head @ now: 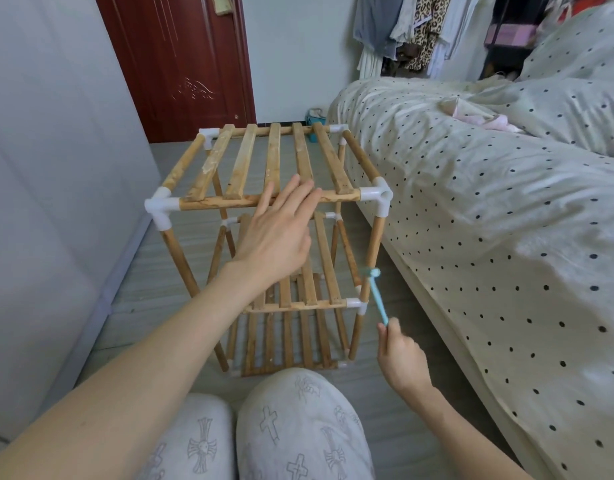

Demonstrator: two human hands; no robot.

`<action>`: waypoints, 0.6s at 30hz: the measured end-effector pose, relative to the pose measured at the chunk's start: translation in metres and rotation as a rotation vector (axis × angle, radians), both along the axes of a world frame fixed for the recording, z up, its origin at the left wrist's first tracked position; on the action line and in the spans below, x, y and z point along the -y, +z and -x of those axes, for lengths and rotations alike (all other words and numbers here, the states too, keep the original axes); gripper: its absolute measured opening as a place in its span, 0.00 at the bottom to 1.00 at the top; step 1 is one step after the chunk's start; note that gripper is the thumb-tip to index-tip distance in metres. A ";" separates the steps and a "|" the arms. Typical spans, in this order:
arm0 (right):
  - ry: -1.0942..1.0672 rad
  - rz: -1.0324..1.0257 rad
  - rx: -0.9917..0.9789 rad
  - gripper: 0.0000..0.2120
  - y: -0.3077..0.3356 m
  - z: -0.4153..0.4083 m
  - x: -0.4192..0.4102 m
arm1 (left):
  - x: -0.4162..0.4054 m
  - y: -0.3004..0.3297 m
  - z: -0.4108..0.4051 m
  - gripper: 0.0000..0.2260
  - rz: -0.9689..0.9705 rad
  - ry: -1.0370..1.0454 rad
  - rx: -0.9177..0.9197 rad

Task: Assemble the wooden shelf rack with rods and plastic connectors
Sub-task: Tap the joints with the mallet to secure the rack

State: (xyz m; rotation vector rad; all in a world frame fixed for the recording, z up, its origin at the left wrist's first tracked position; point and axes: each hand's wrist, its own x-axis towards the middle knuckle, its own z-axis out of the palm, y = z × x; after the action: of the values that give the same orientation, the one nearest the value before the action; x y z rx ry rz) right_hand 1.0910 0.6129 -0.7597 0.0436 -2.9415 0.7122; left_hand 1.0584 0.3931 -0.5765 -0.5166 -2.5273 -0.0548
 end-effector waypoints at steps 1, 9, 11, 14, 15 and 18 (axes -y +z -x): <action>0.007 -0.087 0.139 0.11 0.000 0.000 -0.006 | 0.006 0.001 -0.003 0.27 -0.010 0.001 -0.007; 0.011 0.192 -0.285 0.11 0.060 -0.024 -0.034 | 0.064 -0.015 -0.006 0.34 -0.047 0.242 0.011; 0.001 0.263 -0.366 0.11 0.091 -0.022 -0.030 | 0.062 -0.017 -0.005 0.34 -0.049 0.254 0.006; -0.039 0.370 -0.427 0.11 0.143 -0.011 -0.022 | 0.057 -0.015 -0.005 0.34 -0.058 0.289 0.022; -0.027 0.374 -0.432 0.12 0.164 -0.006 -0.020 | 0.056 -0.012 -0.006 0.35 -0.060 0.295 0.027; 0.054 0.147 -0.308 0.15 0.220 0.020 -0.023 | 0.056 -0.012 -0.006 0.36 -0.049 0.312 0.070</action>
State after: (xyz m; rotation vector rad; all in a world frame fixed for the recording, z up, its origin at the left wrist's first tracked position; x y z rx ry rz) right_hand 1.0709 0.6358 -0.5393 0.2008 -2.5985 0.8436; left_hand 1.0642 0.3376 -0.5884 -0.0983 -2.6379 -0.0188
